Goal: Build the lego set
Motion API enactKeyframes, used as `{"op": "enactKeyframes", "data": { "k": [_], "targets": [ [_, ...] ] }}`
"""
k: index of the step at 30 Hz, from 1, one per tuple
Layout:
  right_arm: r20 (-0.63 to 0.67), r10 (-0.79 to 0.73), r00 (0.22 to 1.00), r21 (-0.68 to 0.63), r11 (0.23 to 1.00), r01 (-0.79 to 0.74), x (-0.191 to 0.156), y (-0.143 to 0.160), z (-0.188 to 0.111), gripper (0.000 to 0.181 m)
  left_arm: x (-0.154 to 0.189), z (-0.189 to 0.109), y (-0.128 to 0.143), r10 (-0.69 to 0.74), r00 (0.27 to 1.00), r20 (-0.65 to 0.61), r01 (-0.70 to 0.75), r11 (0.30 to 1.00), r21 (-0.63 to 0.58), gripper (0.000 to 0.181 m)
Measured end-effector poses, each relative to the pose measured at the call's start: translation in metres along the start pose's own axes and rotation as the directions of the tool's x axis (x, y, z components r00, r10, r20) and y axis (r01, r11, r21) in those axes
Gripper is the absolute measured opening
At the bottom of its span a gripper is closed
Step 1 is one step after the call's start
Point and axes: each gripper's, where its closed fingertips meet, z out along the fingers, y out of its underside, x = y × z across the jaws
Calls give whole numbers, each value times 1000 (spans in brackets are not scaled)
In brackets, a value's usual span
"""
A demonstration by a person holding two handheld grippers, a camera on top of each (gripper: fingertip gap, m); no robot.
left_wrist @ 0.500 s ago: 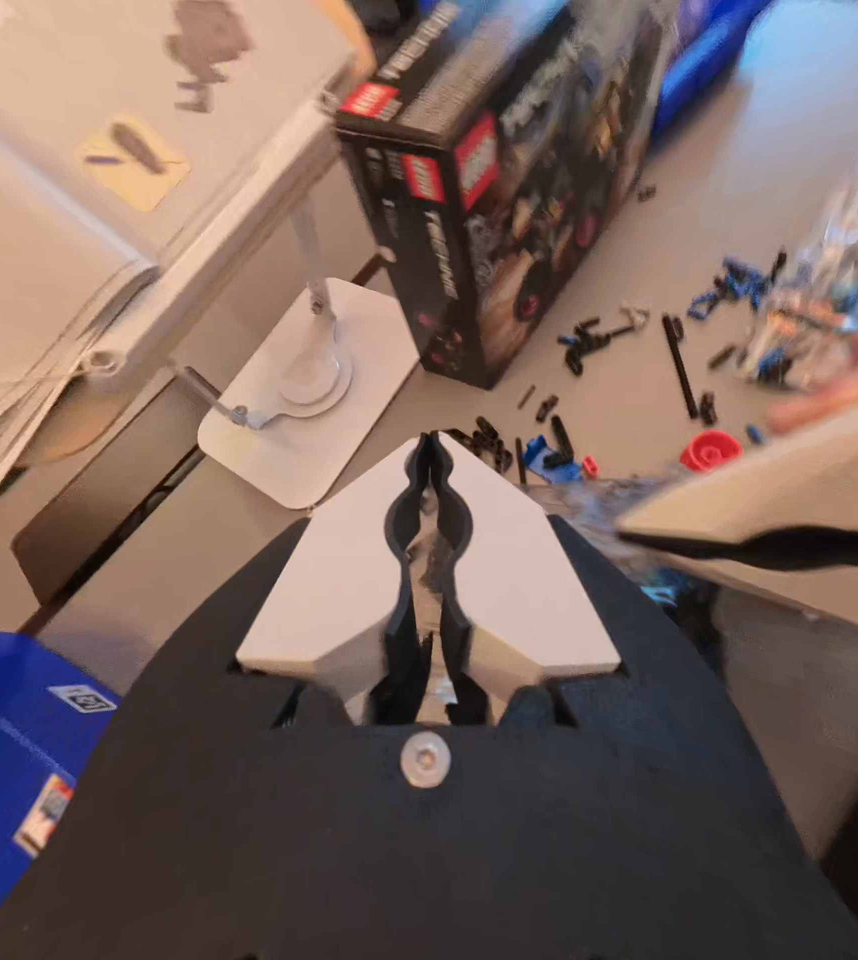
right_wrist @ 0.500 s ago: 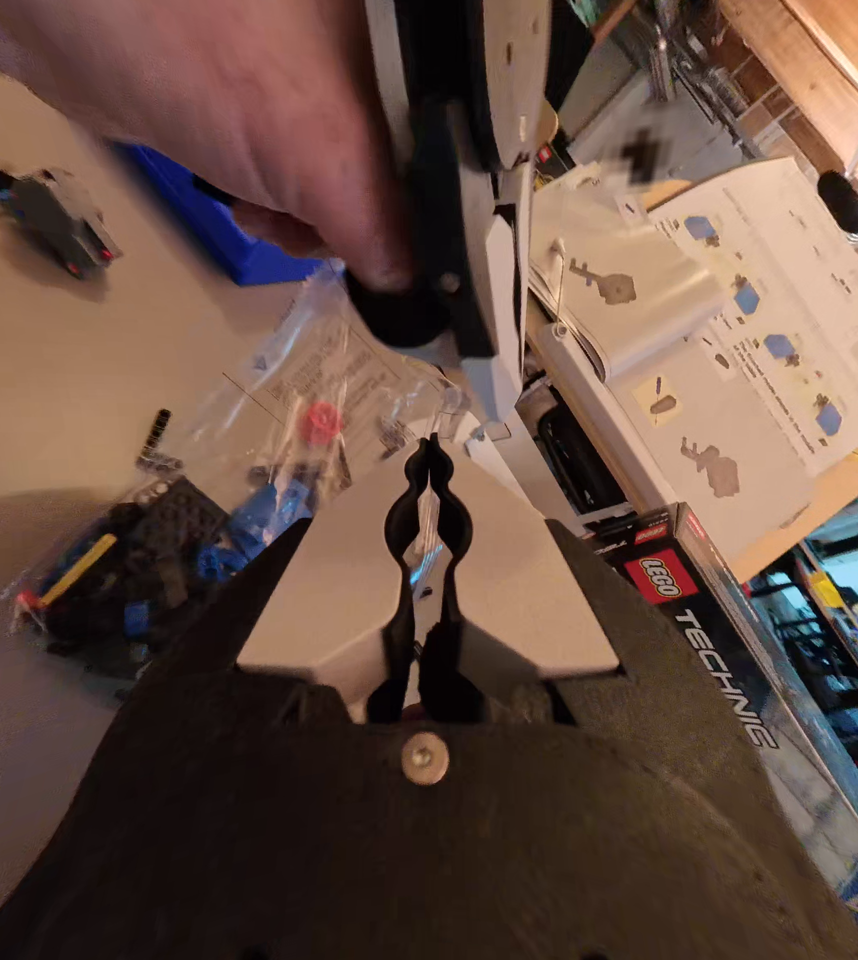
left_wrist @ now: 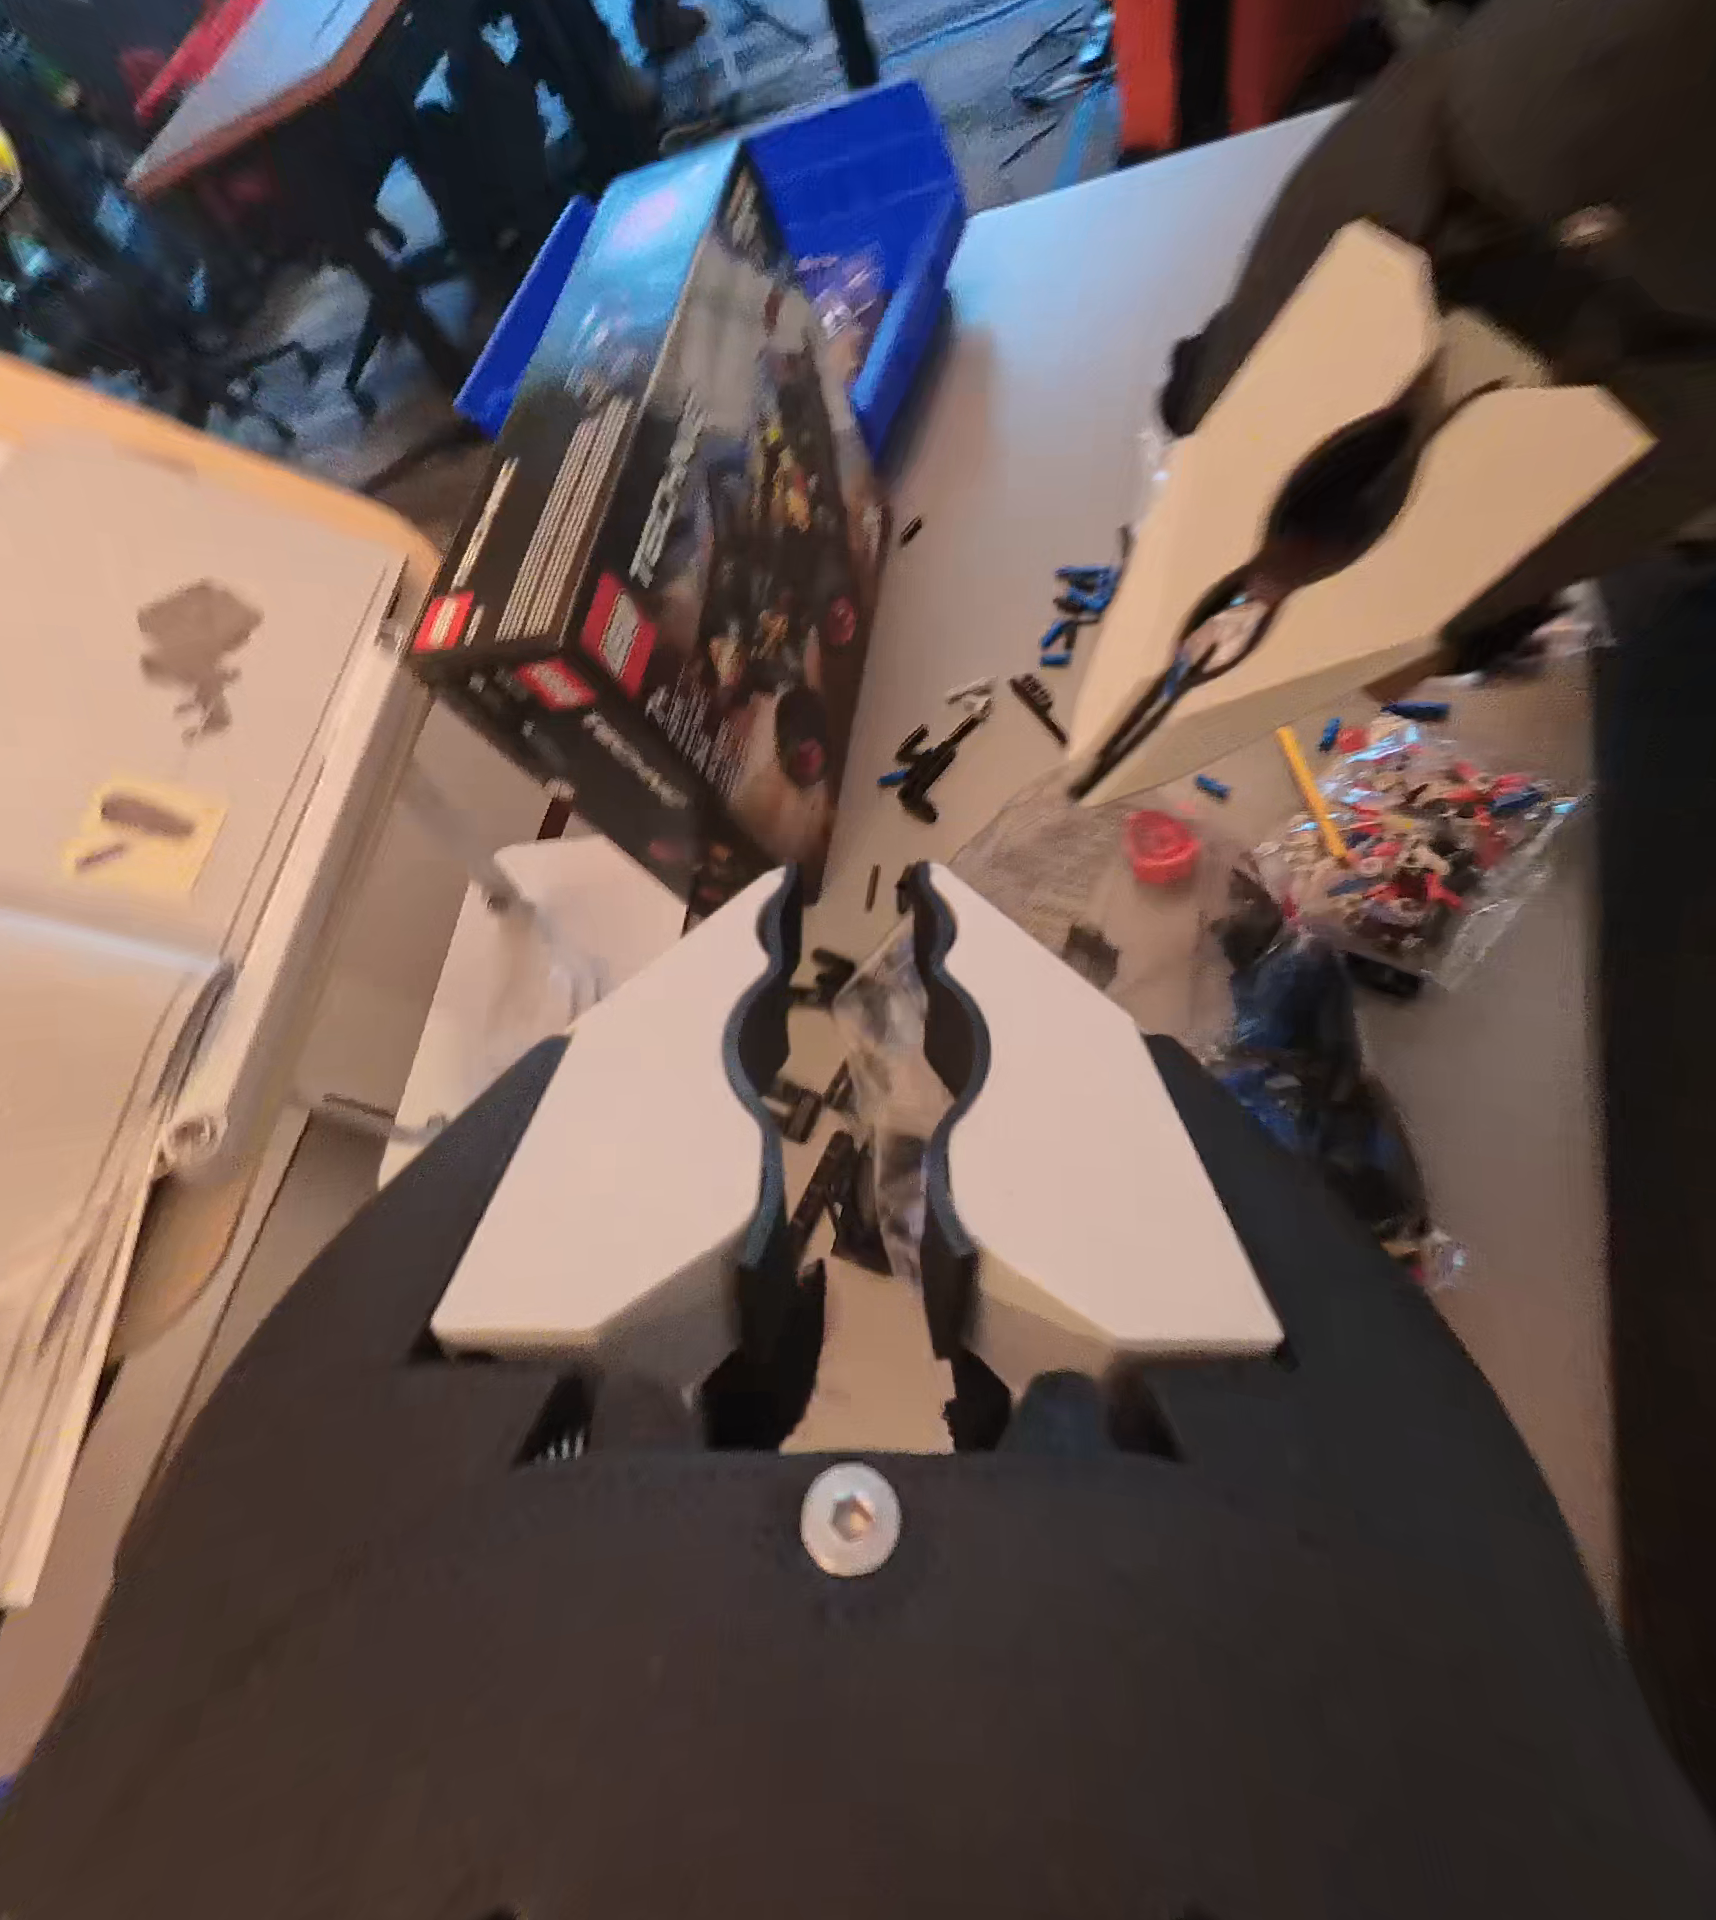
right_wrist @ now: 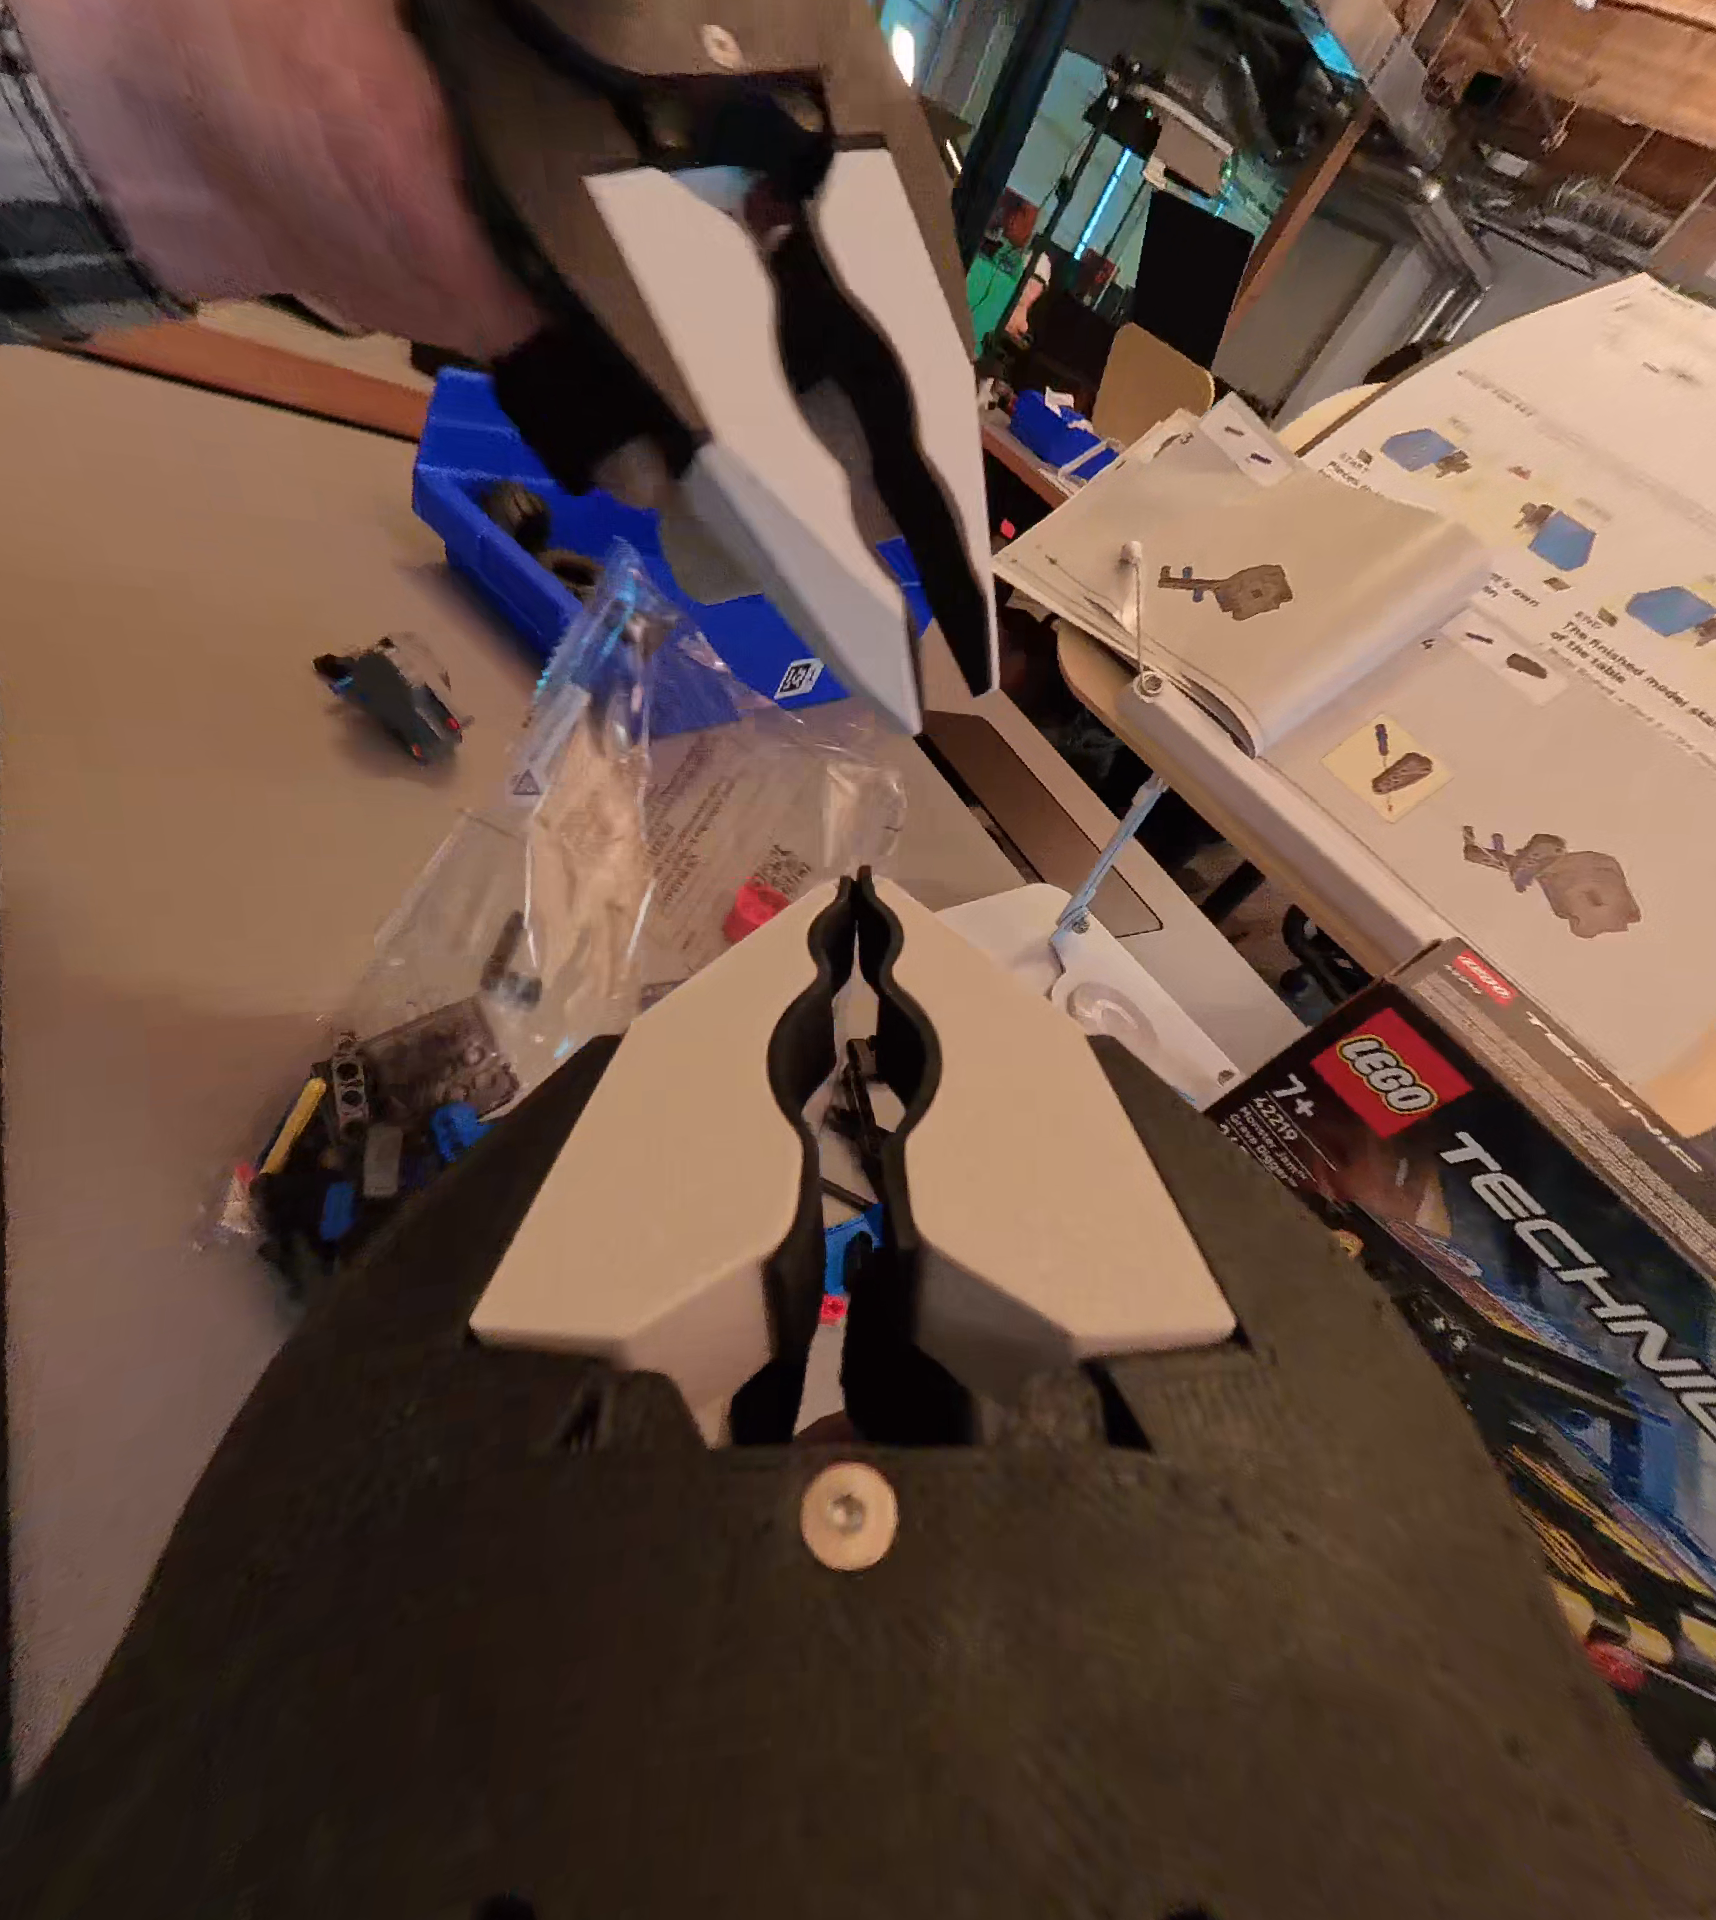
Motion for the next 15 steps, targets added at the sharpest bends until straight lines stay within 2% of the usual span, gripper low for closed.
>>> {"op": "enactKeyframes", "data": {
  "k": [3,5,10,15],
  "targets": [
    [27,22,999,16,1000,-22,3,-2,-6,0,18,-1,-21,86,993,-80,-84,996,24,29],
    [45,42,998,33,998,-43,4,-4,-9,0,29,2,-25,127,981,-145,-129,992,-7,33],
    [65,69,996,51,996,-72,4,-7,-15,0,39,15,-24,172,964,-201,-190,979,-72,2],
    [92,225,970,75,970,-232,13,-7,-18,0,34,16,-29,166,976,-144,-180,980,-85,0]
  ]
}}
